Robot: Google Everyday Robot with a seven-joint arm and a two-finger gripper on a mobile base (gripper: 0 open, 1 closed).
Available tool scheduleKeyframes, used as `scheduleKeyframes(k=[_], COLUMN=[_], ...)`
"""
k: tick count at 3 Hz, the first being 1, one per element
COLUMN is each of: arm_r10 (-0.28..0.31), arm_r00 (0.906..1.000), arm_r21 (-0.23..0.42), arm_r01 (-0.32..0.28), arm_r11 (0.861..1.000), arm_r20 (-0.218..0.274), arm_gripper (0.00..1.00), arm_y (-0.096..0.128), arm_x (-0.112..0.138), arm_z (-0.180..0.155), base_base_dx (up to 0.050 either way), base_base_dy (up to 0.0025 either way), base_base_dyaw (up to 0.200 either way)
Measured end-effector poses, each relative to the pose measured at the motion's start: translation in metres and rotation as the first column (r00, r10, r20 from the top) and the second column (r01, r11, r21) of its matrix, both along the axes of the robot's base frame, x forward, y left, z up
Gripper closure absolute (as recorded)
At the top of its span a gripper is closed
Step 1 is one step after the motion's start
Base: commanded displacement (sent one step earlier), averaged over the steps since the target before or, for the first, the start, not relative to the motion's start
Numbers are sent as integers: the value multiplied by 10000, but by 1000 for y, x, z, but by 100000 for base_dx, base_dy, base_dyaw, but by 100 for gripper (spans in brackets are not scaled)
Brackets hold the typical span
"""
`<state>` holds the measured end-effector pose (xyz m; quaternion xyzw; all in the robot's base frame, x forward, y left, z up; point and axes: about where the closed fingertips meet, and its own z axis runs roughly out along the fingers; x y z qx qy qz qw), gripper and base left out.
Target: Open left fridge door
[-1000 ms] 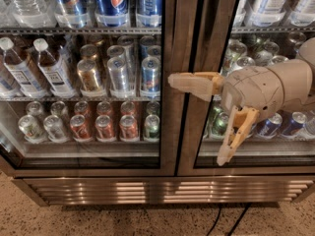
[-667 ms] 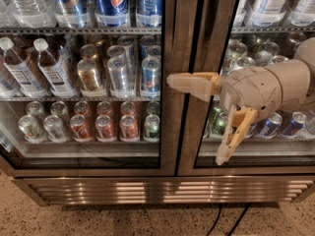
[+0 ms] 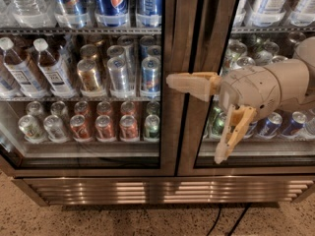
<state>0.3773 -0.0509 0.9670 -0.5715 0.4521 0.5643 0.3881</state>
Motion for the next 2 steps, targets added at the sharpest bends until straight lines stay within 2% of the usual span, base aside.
scheduleKeyframes(k=[1,2], arm_r10=[-3,-15], arm_r00=[9866,9398], arm_r21=[-126,-258], arm_r01=[24,109], arm_r11=[9999,9996], arm_r20=[1630,3418], arm_gripper=[0,0], arm_y=[1,4], arm_x=[-28,-58], arm_z=[45,98], base_base_dx=[0,0], base_base_dy=[0,0], base_base_dyaw=[0,0])
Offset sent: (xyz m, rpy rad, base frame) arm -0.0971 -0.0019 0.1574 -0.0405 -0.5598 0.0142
